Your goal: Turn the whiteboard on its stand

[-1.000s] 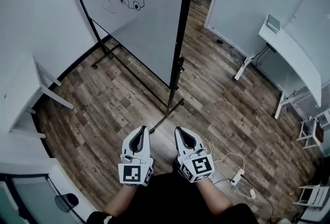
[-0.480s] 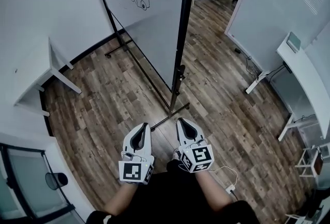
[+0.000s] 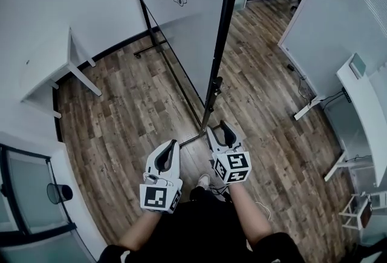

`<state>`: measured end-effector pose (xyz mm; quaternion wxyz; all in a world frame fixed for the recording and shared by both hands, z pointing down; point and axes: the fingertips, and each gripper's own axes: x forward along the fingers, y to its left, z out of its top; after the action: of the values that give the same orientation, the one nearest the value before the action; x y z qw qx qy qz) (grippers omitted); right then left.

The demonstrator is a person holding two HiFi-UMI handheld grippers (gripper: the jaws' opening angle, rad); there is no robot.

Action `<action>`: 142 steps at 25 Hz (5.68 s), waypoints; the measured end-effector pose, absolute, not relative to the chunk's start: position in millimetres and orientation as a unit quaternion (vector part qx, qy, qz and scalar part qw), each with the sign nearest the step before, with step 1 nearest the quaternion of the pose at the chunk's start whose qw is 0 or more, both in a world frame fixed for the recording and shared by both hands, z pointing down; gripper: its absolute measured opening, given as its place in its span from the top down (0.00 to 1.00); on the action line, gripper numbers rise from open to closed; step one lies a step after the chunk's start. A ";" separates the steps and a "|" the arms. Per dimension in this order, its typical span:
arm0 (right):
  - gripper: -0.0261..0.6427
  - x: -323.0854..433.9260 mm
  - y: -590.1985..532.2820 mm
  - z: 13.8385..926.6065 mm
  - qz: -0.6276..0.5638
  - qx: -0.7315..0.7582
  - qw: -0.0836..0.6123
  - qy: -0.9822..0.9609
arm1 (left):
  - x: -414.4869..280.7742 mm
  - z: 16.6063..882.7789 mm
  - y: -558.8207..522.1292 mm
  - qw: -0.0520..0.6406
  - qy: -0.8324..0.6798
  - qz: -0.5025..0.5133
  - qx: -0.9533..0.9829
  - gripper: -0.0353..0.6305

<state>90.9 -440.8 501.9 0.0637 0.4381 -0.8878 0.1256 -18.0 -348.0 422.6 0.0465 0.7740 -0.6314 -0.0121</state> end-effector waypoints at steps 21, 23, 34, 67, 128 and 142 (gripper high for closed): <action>0.59 67.0 -575.6 562.9 0.120 0.428 0.127 -0.887 | -27.1 431.1 -369.7 0.050 -0.675 -0.013 0.736 0.93; 0.59 63.7 -579.9 567.4 0.120 0.427 0.133 -0.887 | -28.5 432.4 -369.9 0.052 -0.676 -0.013 0.735 0.93; 0.66 54.9 -591.7 573.9 0.095 0.434 0.138 -0.885 | -34.4 438.3 -368.8 0.061 -0.684 -0.010 0.727 0.93; 0.67 39.3 -512.1 578.1 0.086 0.428 0.143 -0.888 | -44.4 431.6 -309.9 0.050 -0.701 -0.014 0.712 0.93; 0.67 79.0 -225.4 584.5 0.088 0.421 0.142 -0.891 | -18.1 434.3 -23.7 0.056 -0.726 -0.029 0.685 0.93; 0.67 109.2 -167.4 585.6 0.084 0.413 0.138 -0.896 | 16.2 439.3 36.9 0.058 -0.738 -0.037 0.671 0.93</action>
<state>109.2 -167.4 585.6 0.1378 0.4134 -0.8962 0.0837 16.2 36.9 439.3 0.0578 0.6709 -0.7384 -0.0367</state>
